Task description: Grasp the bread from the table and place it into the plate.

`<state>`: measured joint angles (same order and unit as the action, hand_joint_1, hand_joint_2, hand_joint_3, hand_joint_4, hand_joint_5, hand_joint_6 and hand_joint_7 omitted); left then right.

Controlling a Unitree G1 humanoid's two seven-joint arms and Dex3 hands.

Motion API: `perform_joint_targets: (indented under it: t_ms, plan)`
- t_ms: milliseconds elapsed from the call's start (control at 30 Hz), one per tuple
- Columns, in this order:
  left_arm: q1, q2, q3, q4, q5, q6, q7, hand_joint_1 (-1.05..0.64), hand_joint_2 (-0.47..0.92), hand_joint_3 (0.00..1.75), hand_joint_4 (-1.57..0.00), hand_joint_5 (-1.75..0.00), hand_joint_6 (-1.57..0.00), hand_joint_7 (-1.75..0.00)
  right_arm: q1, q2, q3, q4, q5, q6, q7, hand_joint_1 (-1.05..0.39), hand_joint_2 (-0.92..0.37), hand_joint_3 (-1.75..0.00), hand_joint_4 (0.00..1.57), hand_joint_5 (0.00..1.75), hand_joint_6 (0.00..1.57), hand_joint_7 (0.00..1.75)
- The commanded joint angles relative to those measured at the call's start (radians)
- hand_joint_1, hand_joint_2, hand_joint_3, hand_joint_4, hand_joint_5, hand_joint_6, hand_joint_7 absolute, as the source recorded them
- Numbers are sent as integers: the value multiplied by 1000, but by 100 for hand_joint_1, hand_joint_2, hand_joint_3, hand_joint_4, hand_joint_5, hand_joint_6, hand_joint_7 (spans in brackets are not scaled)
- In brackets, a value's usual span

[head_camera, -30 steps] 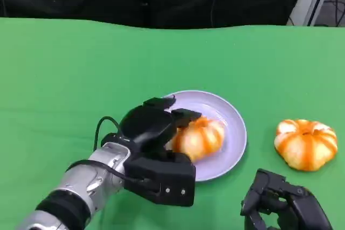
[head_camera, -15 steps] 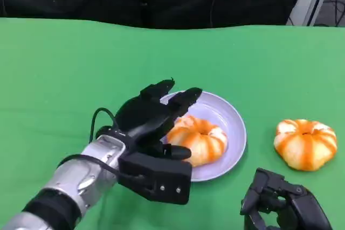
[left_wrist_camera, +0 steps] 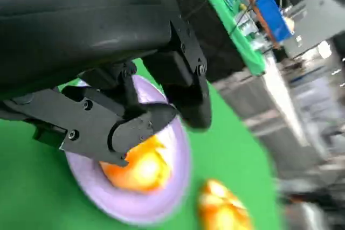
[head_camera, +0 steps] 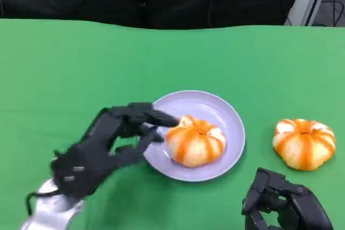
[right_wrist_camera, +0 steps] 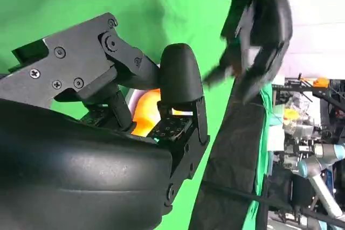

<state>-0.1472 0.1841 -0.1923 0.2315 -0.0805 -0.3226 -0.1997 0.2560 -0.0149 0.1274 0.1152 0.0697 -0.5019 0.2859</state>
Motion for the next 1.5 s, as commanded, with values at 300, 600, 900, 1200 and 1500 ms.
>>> perform_joint_targets:
  t_ms: [300,600,900,1200,1500]
  plan:
    - [261,73,206,-267,-410,333,-315,-9,45,142,-93,-175,-86,-163,-14,-19,-17,15,21,5,11,-15,-65,-107,77,175,71,152]
    - [390,76,329,-210,-506,399,-441,-10,61,108,-93,-175,-83,-168,-37,-19,-30,52,21,-11,16,-13,-65,-105,77,175,72,152]
    - [380,61,355,-117,-456,351,-474,-11,66,101,-96,-175,-84,-171,-30,-19,-31,47,17,-8,13,-14,-65,-105,78,175,73,151]
    - [360,35,366,-115,-448,359,-462,-9,61,111,-93,-175,-84,-166,-36,-21,-31,55,17,-16,15,-14,-66,-104,77,175,72,151]
    - [354,18,363,-126,-416,351,-446,-9,60,113,-91,-175,-83,-166,-26,-22,-32,46,22,-17,20,-14,-66,-104,77,175,72,152]
